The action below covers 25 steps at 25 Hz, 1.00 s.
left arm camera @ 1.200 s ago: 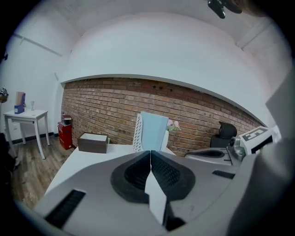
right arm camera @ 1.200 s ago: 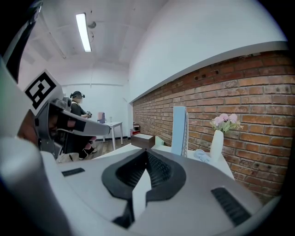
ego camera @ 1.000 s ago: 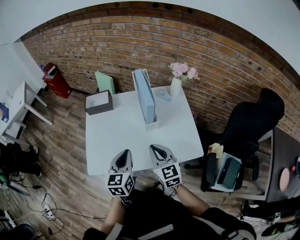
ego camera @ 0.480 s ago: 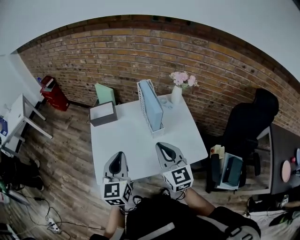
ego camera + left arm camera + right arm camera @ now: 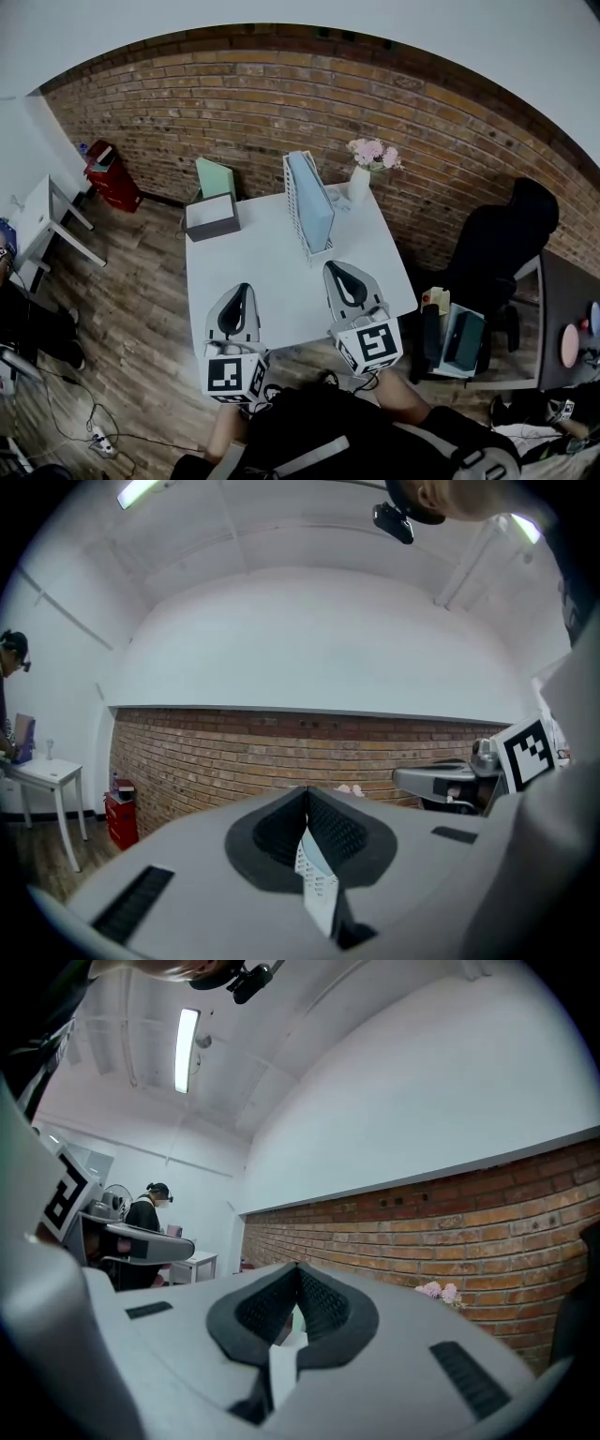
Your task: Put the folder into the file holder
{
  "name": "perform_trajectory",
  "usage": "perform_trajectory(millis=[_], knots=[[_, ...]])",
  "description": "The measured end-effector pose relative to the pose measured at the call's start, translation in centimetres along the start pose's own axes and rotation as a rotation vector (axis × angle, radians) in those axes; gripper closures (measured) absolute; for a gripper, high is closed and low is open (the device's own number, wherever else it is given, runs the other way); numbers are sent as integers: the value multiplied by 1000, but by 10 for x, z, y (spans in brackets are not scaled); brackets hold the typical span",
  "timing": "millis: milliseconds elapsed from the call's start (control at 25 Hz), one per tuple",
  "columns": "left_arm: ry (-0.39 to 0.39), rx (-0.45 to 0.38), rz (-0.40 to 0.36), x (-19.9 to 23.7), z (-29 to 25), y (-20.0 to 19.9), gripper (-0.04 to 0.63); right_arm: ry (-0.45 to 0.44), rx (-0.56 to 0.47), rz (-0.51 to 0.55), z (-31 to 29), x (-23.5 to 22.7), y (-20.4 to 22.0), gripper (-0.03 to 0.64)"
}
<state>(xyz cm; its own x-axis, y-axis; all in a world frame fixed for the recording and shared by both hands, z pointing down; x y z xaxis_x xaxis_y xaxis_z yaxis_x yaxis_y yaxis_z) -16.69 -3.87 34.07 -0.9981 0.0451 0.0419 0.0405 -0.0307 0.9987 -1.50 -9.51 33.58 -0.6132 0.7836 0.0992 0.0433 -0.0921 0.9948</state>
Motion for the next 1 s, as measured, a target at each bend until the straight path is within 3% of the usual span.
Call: perform_trajectory(millis=[560, 1000], knots=[[-61, 3, 3, 10, 22, 6, 572, -33, 19, 10, 2, 14, 9, 607], [-117, 15, 5, 26, 38, 10, 572, -109, 3, 38, -5, 38, 5, 609]])
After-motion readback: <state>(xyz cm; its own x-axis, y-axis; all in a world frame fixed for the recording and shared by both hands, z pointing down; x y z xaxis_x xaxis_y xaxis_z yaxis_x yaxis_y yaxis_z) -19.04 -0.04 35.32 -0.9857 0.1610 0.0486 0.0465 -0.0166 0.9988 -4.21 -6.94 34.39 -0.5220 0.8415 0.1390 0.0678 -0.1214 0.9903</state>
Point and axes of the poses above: the fingertips, and each gripper's own axes: z backward along the fingers, x to its left, y out of its underside, the point moved 2 cm from there along z, backward along the fingers, and after that the axes turned 11 degrees about -y, right-handed, at the moved point
